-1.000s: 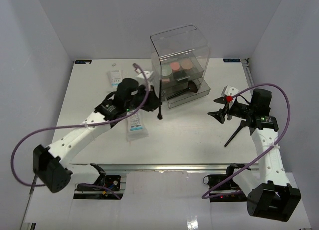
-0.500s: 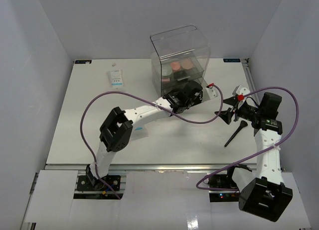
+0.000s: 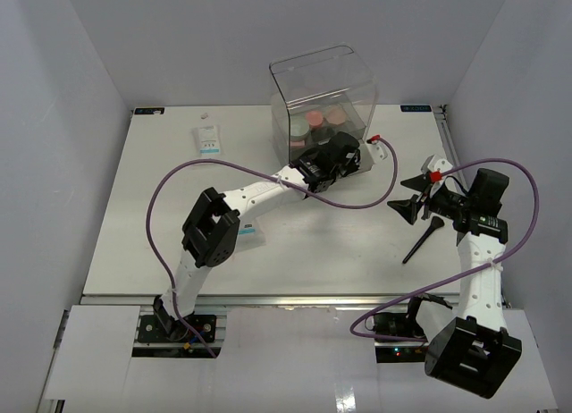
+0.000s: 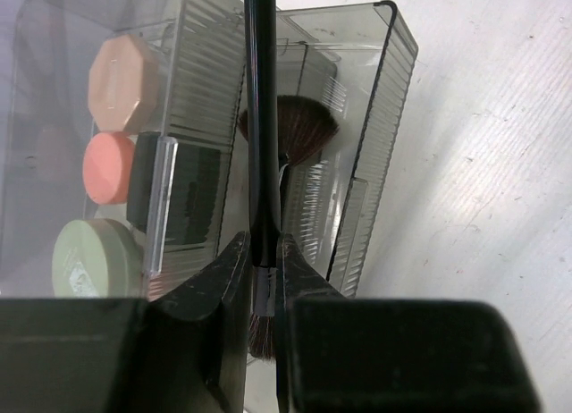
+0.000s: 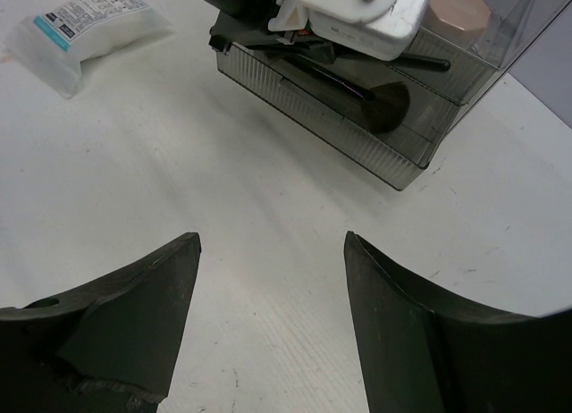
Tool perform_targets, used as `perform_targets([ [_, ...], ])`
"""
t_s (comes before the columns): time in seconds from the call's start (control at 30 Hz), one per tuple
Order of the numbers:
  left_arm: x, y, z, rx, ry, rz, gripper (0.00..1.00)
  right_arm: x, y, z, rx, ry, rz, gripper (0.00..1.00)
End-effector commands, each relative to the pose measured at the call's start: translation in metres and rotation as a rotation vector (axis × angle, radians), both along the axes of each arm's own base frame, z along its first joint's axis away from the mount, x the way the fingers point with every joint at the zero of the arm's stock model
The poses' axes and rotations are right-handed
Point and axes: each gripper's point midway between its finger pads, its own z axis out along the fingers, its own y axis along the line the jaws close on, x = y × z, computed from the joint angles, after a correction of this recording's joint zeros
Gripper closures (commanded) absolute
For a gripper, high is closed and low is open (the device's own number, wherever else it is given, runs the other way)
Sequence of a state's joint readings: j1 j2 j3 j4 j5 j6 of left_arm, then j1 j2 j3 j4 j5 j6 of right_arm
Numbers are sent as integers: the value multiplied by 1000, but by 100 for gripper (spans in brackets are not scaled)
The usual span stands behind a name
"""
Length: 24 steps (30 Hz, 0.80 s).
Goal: Organize the makeup
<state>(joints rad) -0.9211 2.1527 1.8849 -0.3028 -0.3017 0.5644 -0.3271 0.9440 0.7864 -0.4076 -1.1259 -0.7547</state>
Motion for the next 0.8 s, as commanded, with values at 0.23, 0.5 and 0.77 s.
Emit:
perform_targets([
  [0.23,29,35,21,-3,-76,85,88,0,-1,2,13,-22,12,28],
  [0.5,30,37,15,-20,-62,124,44,2,-4,-5,-12,-21,0,27],
  [0.77,-11,38,58,-184,9,88,20,7,-30,-23,-240,1,-40,20],
])
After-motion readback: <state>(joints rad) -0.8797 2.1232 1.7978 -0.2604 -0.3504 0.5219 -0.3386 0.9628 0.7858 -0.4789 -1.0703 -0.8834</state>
